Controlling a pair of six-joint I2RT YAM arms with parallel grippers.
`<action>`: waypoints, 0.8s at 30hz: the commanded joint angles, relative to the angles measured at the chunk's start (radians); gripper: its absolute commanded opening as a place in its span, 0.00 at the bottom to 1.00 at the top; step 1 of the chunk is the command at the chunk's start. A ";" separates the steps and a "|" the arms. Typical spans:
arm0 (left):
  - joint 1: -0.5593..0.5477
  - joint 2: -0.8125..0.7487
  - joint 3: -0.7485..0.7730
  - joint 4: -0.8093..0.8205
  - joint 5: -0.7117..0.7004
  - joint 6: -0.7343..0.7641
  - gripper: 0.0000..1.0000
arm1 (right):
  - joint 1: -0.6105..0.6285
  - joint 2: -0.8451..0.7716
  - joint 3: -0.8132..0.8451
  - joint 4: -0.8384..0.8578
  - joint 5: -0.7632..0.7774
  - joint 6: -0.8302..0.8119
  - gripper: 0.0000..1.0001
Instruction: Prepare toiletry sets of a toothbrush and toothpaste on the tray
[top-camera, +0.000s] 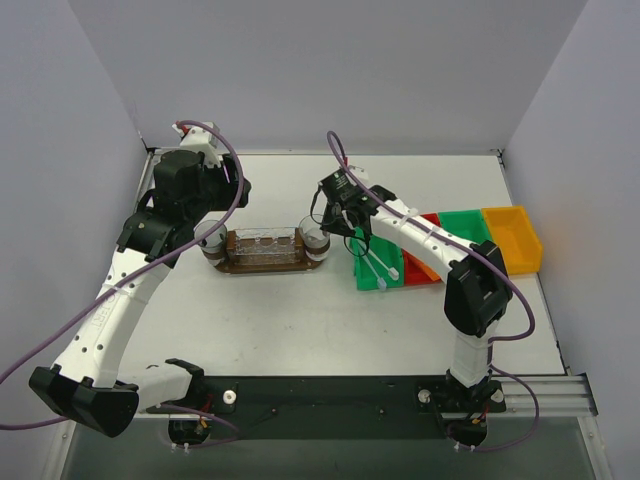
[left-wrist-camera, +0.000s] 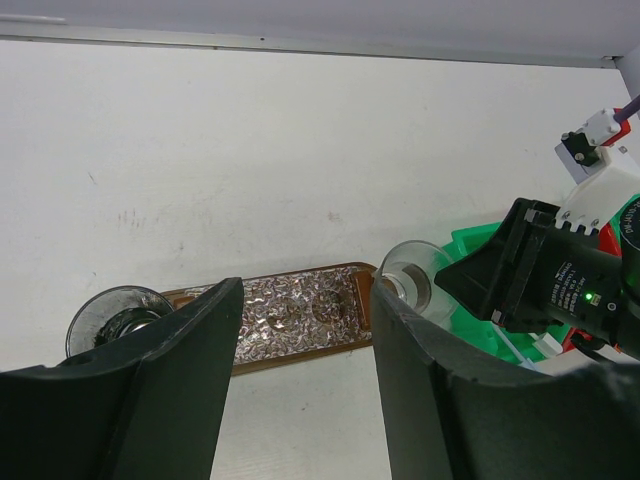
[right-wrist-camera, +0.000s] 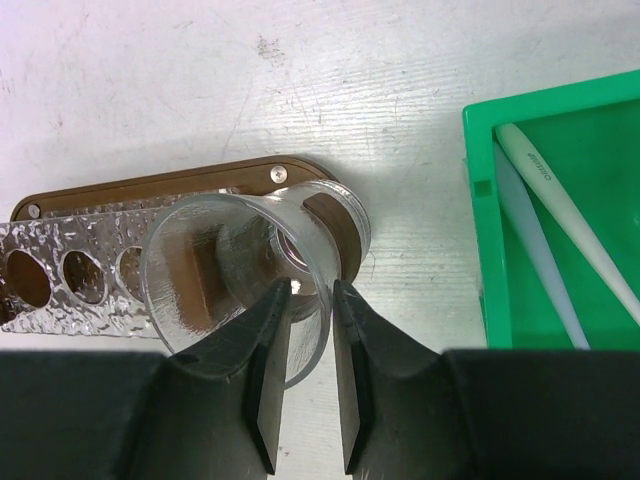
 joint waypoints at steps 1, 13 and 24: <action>0.006 -0.007 -0.003 0.024 0.011 0.003 0.64 | -0.004 -0.004 0.048 0.023 0.002 -0.002 0.20; 0.006 -0.007 -0.003 0.026 0.012 0.002 0.64 | -0.004 -0.010 0.048 0.023 0.006 -0.005 0.31; 0.006 -0.010 0.000 0.024 0.008 0.002 0.64 | -0.004 -0.019 0.048 0.023 0.022 -0.012 0.48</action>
